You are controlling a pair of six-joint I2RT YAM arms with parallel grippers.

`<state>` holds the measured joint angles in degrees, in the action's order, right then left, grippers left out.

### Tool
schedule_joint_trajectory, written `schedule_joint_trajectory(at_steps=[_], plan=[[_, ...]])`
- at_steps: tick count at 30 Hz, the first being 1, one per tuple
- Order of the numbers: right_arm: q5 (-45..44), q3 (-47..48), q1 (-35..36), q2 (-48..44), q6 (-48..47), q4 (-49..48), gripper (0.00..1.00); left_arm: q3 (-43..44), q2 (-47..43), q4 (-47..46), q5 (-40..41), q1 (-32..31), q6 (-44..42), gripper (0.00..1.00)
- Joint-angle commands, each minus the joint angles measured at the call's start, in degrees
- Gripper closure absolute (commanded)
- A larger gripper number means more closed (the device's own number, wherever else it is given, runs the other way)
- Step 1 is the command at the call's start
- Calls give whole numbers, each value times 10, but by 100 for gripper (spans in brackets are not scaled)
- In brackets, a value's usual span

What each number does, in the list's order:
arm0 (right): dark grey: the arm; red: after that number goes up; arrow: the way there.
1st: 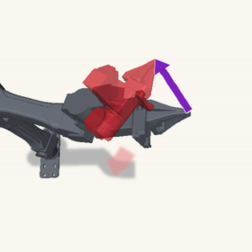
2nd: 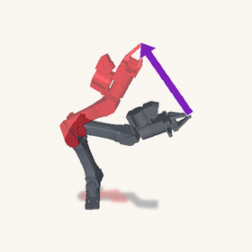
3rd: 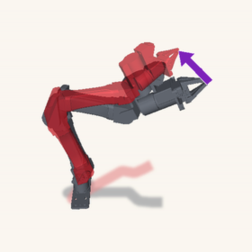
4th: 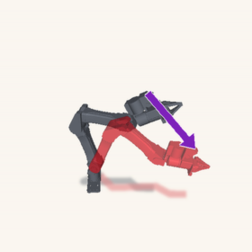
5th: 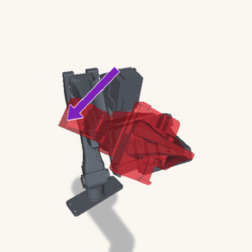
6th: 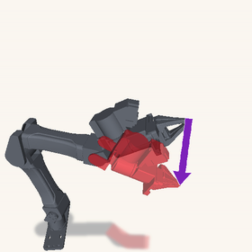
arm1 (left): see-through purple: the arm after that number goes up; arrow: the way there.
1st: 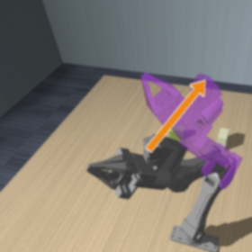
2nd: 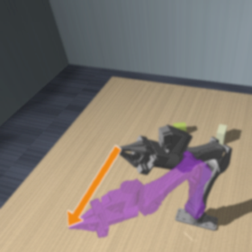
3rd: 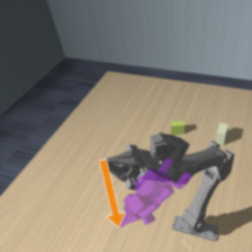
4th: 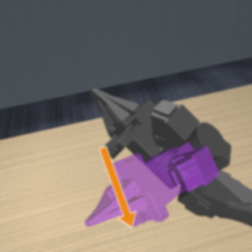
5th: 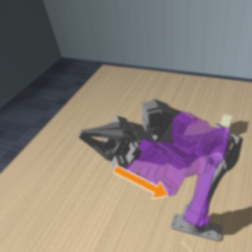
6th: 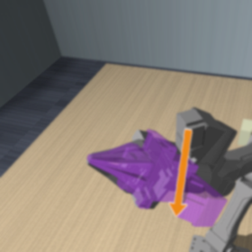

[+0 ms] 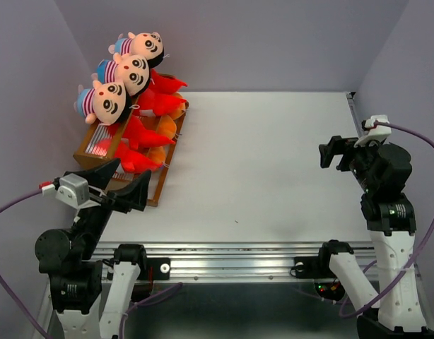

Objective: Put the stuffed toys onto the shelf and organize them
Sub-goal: Place the stuffed toy onto shelf

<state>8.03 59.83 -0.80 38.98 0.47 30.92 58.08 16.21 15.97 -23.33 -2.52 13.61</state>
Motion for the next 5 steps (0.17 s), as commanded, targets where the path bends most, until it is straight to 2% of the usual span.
schedule_joint_trajectory(at_steps=[1, 5], plan=[[-41, -2, -4, -16, -20, -38, 0, -2, -8, -16, -11, 1, 0, 1], [-70, -24, -4, -16, -31, -52, 0, 0, -5, -13, -11, 1, -2, 1]])
